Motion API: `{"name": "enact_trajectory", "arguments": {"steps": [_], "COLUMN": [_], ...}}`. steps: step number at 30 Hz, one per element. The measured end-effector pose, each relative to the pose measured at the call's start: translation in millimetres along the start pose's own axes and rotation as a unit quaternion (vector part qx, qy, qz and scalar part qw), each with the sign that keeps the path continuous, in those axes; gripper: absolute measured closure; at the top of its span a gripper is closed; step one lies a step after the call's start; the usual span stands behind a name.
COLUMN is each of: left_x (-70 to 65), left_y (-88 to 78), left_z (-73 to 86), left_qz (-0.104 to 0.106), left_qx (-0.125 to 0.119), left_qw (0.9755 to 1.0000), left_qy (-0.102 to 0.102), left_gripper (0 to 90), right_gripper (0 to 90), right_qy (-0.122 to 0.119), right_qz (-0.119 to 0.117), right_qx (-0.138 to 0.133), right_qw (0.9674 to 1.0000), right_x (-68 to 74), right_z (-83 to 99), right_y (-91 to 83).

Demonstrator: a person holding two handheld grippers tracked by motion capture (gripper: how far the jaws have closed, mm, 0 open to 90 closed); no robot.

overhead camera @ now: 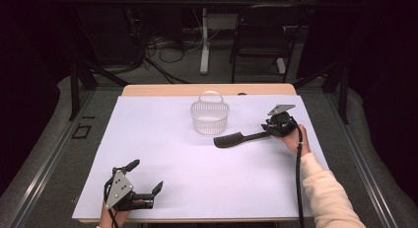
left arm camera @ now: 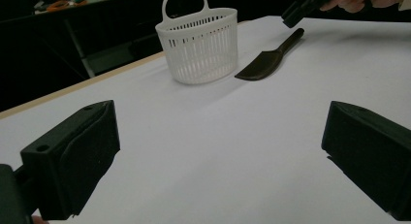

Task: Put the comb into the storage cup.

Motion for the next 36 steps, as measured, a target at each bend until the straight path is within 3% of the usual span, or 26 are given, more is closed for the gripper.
{"name": "enact_trajectory", "arguments": {"steps": [14, 36], "left_x": [0.0, -0.3], "left_y": [-0.6, 0.3], "left_z": [-0.4, -0.4], "left_qz": [0.0, 0.001], "left_qx": [-0.001, -0.001], "left_qw": [1.0, 1.0], "left_qy": [0.001, 0.0], "left_gripper": [0.1, 0.1], "right_gripper": [38.9, 15.8], "right_qy": [-0.025, -0.079], "right_qz": [-0.028, -0.058], "right_qx": [0.007, 0.03], "right_qw": [0.9993, 0.9947], "right_x": [14.6, 46.3], "right_z": [-6.3, 4.8], "right_y": [-16.2, -35.5]}}
Point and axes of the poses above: each handheld gripper's, and its own axes: y roughly forward along the jaws, z roughly out of its underside, x roughly to its left, the point moved 7 cm from there along y, roughly forward along the jaws, and after that the axes turned 5 degrees about x, right-handed, at the moved point
